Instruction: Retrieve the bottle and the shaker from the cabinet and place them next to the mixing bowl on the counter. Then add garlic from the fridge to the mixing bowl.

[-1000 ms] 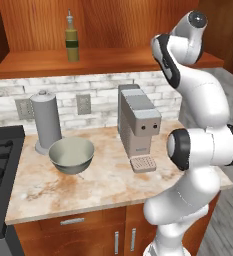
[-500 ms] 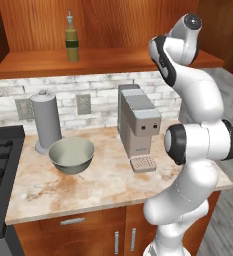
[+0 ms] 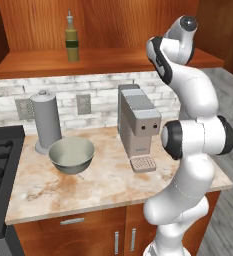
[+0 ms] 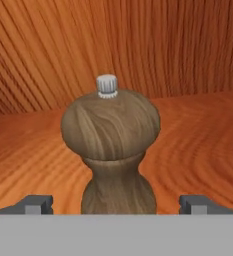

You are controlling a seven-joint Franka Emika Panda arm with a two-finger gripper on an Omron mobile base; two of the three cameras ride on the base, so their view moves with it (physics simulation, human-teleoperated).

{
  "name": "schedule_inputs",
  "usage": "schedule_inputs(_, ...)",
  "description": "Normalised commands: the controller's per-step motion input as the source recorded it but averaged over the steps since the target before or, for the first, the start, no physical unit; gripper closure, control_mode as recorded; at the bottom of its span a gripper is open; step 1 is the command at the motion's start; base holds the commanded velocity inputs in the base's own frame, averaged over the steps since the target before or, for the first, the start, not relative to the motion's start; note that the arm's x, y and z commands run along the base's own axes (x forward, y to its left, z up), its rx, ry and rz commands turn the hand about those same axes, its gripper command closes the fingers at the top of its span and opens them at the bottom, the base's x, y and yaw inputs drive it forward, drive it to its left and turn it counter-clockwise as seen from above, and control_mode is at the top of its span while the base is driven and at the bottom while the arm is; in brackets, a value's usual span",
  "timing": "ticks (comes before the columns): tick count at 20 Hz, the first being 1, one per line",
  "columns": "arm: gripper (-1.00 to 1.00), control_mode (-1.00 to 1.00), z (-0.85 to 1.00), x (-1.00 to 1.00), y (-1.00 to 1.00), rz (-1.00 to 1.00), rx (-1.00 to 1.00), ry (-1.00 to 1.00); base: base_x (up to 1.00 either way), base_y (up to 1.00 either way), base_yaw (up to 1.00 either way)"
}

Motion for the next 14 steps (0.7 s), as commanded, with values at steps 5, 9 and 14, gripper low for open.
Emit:
schedule_inputs(5, -1.0, -1.0, 0.0, 0.1, 0.0, 0.0, 0.0, 0.0, 0.0, 0.0, 0.0)
schedule_inputs(9, -1.0, -1.0, 0.0, 0.0, 0.0, 0.0, 0.0, 0.0, 0.0, 0.0, 0.0)
schedule_inputs(14, 1.0, -1.0, 0.0, 0.0, 0.0, 0.0, 0.0, 0.0, 0.0, 0.0, 0.0)
